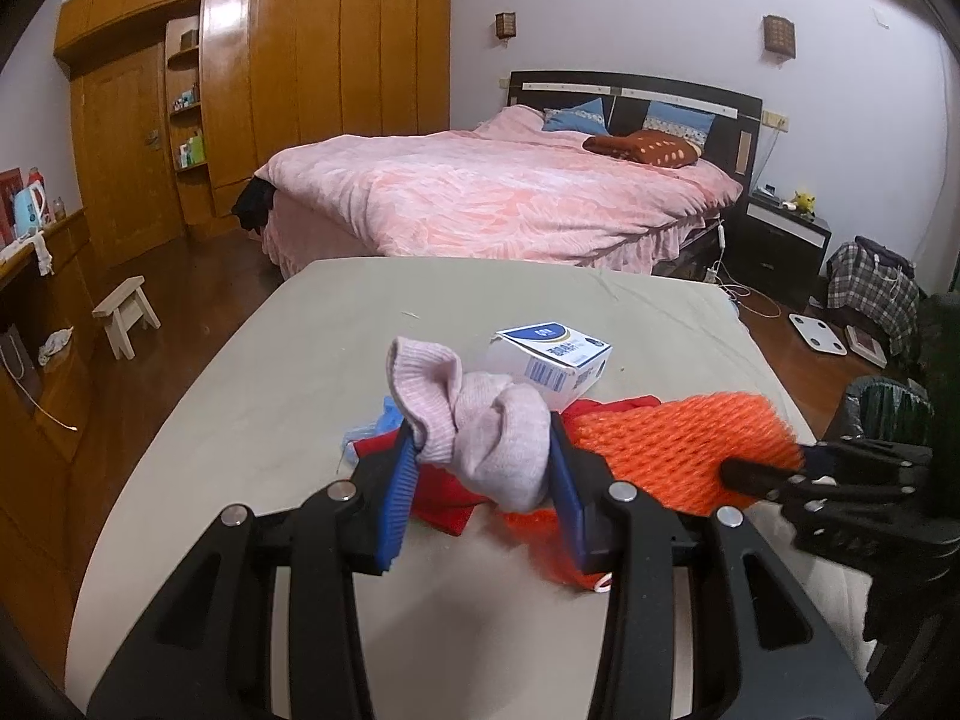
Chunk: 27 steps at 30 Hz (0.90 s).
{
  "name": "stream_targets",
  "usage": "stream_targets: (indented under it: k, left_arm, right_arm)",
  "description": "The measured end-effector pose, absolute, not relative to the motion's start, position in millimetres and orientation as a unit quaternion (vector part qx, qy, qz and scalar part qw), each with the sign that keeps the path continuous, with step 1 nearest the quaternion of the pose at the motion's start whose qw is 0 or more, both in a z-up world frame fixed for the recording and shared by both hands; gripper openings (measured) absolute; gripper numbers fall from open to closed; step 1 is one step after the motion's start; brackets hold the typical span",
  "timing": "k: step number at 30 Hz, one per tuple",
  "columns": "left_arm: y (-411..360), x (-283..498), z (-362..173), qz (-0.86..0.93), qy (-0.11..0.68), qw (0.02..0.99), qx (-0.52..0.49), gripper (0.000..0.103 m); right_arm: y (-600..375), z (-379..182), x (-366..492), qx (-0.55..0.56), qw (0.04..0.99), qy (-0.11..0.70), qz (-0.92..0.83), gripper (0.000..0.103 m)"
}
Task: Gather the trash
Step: 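Carry the pink sock and orange foam sleeve into the bin and open both grippers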
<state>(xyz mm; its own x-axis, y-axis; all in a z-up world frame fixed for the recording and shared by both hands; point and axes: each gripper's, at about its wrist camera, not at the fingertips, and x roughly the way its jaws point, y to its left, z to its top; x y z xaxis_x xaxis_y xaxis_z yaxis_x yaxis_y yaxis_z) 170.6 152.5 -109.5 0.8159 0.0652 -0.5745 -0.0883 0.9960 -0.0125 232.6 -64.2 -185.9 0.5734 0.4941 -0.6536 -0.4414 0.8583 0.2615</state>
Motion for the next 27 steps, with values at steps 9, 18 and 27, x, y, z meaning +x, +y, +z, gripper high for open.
stream_targets:
  k: [9,18,27]
  left_arm:
    - [136.8,158.1,-99.1,0.022,0.289,0.957,-0.014,0.039]
    - [106.4,142.4,-90.9,-0.010,0.286,0.958,-0.008,0.039]
    - [71.7,128.8,-81.3,-0.046,0.280,0.959,-0.002,0.039]
  right_arm:
    - [-98.7,-165.6,219.2,0.082,0.894,0.361,0.250,0.032]
    - [-121.4,-145.7,197.4,0.079,0.905,0.338,0.247,0.013]
    - [-146.6,-121.3,172.0,0.081,0.916,0.312,0.238,0.012]
